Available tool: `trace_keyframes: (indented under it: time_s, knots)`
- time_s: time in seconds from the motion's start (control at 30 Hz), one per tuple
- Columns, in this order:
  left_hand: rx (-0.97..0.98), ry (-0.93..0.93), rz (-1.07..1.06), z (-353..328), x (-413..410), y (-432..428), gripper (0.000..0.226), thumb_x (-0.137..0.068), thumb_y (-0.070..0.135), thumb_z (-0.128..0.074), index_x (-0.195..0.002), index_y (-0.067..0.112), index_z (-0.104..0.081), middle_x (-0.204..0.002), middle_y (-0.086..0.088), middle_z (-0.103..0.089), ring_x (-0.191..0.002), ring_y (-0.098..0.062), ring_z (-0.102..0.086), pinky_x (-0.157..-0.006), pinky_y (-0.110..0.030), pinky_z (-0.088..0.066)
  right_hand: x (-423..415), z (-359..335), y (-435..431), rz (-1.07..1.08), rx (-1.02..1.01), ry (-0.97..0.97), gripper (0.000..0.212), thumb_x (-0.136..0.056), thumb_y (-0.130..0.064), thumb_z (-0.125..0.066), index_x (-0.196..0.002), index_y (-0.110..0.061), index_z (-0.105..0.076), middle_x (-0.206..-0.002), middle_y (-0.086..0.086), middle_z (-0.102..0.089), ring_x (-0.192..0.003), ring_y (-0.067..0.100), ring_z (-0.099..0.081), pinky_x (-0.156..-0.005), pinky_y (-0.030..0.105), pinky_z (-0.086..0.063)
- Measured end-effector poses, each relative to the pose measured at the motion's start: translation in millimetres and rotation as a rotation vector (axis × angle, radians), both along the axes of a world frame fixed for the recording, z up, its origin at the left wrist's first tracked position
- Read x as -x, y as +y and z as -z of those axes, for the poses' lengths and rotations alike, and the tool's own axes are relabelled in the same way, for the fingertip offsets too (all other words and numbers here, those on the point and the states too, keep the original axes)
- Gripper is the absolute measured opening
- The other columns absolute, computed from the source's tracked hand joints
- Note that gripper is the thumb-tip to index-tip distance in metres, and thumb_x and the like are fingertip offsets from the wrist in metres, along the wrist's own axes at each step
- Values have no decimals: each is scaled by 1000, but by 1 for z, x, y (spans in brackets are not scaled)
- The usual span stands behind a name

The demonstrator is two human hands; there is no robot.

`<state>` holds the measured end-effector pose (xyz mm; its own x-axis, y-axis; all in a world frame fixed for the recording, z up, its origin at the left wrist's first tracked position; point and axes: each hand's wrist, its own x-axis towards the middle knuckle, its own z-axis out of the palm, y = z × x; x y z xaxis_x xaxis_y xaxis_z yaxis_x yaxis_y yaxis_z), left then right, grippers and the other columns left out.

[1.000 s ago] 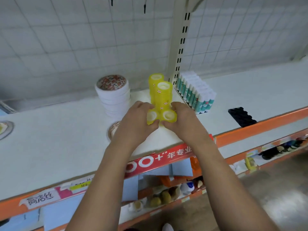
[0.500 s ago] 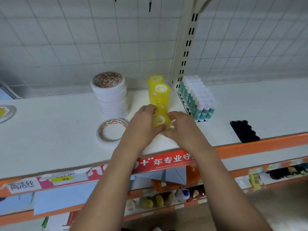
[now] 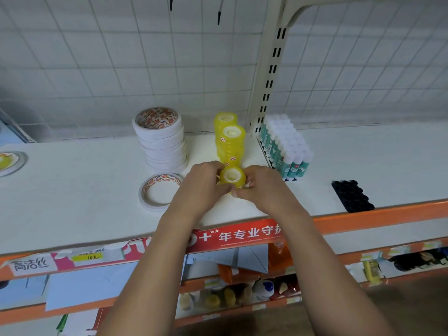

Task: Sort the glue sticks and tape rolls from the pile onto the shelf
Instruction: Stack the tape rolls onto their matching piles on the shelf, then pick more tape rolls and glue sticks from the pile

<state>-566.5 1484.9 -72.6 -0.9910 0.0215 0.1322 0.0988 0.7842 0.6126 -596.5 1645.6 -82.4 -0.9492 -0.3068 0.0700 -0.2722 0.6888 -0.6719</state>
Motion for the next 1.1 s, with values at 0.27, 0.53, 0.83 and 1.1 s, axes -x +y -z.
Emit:
trace_keyframes:
  time_s: [0.27, 0.53, 0.83, 1.1]
  knots:
    - [57, -65, -1, 1, 8, 4, 41, -80, 29, -75, -113, 8, -64, -107, -12, -64, -96, -26, -60, -84, -42, -49, 7, 3, -1, 6, -40, -14, 34, -68, -24, -86, -94, -6, -71, -87, 10, -71, -83, 24, -66, -77, 43, -53]
    - [-1, 2, -9, 9, 3, 8, 36, -82, 25, -73, -115, 12, -66, -106, -11, -61, -93, -25, -59, -82, -36, -48, 1, 7, -2, 12, 12, 35, 23, -70, -21, -83, -90, -12, -74, -77, 1, -68, -74, 15, -60, -64, 24, -44]
    - [-23, 21, -27, 13, -2, 9, 48, -86, 29, -71, -131, 20, -59, -106, -12, -60, -96, -27, -59, -85, -36, -45, -9, 6, -4, 20, -24, 18, 30, -74, -24, -81, -101, -21, -70, -94, 5, -53, -80, 14, -51, -59, 10, -30]
    - [12, -11, -66, 2, -19, -6, 50, -83, 29, -74, -126, 10, -57, -114, -5, -67, -97, -24, -64, -84, -39, -51, -30, -22, -1, 63, -205, 192, 37, -86, -23, -68, -121, -16, -59, -105, 5, -58, -97, 22, -54, -82, 36, -45]
